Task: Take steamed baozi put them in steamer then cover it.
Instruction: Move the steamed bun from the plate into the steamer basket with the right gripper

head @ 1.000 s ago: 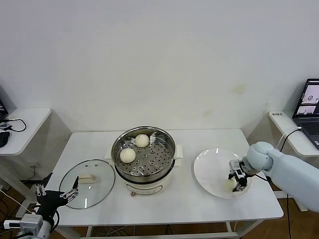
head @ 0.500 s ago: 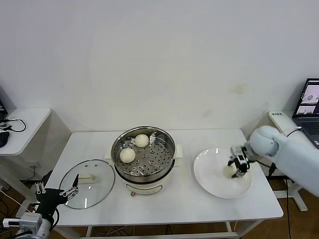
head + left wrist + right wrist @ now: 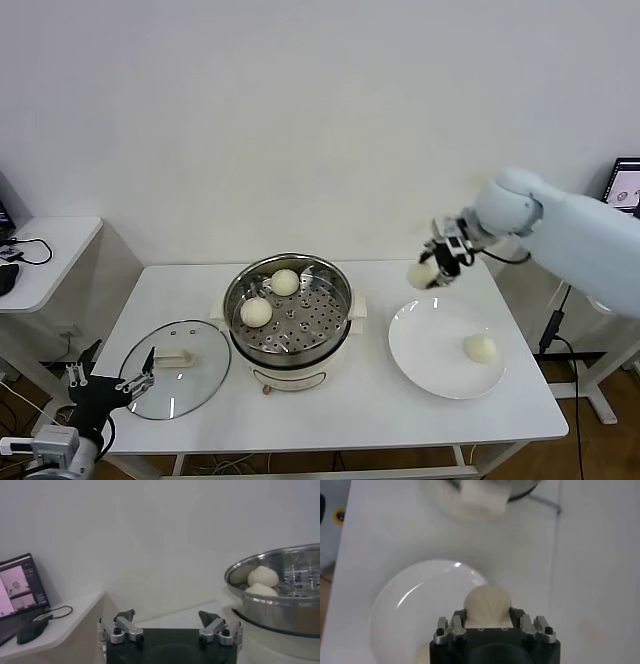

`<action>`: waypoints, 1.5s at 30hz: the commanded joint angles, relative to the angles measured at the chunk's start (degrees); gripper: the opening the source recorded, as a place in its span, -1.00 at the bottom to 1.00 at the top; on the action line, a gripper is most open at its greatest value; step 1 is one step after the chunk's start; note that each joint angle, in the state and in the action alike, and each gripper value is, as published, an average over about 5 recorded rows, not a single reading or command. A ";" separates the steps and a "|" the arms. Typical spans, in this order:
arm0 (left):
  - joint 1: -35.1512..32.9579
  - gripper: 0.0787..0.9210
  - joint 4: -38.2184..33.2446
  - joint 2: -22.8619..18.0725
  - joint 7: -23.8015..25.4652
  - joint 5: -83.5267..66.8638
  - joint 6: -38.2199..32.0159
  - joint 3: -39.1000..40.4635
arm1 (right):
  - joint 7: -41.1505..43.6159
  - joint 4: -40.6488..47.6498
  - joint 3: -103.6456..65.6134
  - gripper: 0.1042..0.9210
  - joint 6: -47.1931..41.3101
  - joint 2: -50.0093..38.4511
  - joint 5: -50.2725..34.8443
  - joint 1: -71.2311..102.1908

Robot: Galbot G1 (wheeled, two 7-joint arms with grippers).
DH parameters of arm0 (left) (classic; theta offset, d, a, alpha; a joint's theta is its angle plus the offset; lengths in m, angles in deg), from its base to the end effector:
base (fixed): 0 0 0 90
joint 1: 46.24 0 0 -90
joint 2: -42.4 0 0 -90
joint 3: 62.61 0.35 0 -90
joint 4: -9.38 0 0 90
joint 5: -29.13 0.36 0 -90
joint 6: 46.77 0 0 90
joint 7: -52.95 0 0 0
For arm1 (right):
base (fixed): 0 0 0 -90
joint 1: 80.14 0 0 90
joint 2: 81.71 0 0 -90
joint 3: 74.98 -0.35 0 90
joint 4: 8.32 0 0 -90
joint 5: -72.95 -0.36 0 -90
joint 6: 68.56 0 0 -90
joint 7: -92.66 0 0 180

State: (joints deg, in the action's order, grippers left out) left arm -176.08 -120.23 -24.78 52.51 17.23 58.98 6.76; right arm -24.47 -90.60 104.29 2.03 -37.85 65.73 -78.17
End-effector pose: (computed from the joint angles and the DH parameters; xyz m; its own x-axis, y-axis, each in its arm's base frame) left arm 0.1524 0.1368 -0.2225 -0.9777 -0.0962 0.1869 -0.0325 0.9477 0.3176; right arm 0.5331 -0.0401 -0.0138 -0.3473 -0.2305 0.9090 -0.8950 -0.2081 -0.3947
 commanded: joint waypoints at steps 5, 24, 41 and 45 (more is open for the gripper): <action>0.06 0.77 -0.40 -0.13 0.04 -0.03 0.21 -1.14 | -6.25 4.43 6.27 0.12 2.22 19.73 -9.68 -7.09; -0.23 0.77 -0.25 -1.20 0.05 -0.43 0.06 -2.79 | -9.77 5.56 14.82 0.12 16.17 31.44 0.57 -1.34; 0.19 0.77 0.65 -1.87 0.01 -0.37 -0.08 -2.32 | -7.47 1.04 17.60 0.12 23.60 30.66 9.49 -1.04; 0.22 0.77 0.88 -1.94 0.01 -0.36 -0.13 -2.25 | -6.86 0.27 17.79 0.12 24.10 30.27 9.46 -1.36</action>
State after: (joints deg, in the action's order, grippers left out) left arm -175.88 -119.51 -26.70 52.53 16.84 58.91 4.45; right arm -32.02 -88.96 121.07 23.06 -8.30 71.63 -79.41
